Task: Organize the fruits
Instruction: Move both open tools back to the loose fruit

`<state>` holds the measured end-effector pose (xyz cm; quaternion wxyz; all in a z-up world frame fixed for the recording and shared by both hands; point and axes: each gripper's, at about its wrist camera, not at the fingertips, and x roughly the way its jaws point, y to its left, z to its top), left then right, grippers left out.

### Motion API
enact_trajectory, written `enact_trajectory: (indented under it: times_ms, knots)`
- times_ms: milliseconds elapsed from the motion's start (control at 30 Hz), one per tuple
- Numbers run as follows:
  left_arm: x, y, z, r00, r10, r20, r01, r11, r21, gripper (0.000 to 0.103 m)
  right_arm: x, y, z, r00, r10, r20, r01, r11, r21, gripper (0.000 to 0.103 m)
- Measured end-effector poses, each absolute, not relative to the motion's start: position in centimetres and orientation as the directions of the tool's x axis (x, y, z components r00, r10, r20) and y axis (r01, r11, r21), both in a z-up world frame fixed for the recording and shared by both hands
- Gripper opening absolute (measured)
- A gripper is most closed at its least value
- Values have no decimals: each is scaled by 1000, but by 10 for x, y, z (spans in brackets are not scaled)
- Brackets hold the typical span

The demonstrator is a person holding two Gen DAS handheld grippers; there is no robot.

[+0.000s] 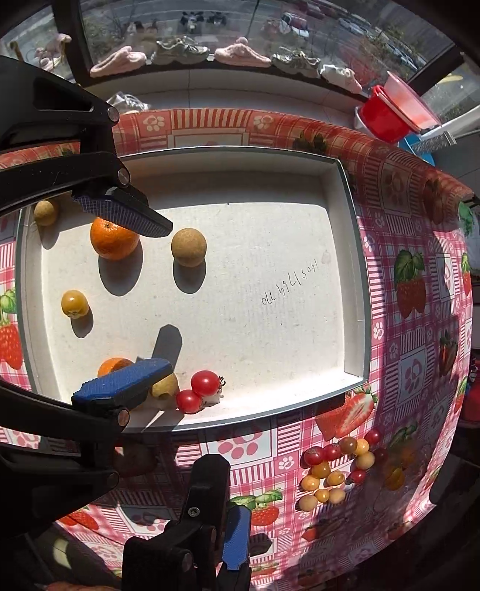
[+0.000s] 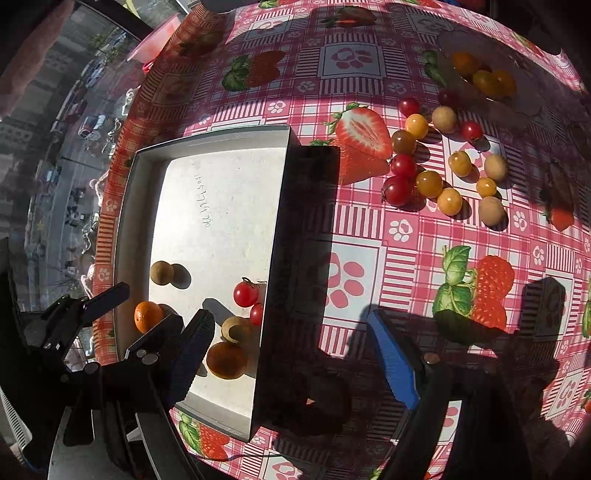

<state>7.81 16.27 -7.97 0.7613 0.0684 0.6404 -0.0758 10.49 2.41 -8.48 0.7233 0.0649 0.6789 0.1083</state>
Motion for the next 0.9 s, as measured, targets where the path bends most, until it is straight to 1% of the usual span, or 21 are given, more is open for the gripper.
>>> enact_trajectory:
  times_ms: [200, 433, 667, 900]
  knots:
    - [78, 114, -67, 172, -63, -983, 260, 965, -16, 69, 95, -36, -84, 54, 202, -978, 16, 979, 203, 87]
    - [90, 65, -66, 161, -102, -982, 319, 946, -46, 69, 87, -93, -93, 40, 164, -986, 107, 980, 167, 87]
    - [106, 33, -76, 149, -97, -984, 328, 944, -43, 69, 90, -121, -98, 37, 162, -986, 135, 977, 165, 87]
    - [123, 21, -91, 137, -68, -988, 307, 951, -23, 69, 100, -138, -103, 37, 168, -985, 133, 976, 171, 87]
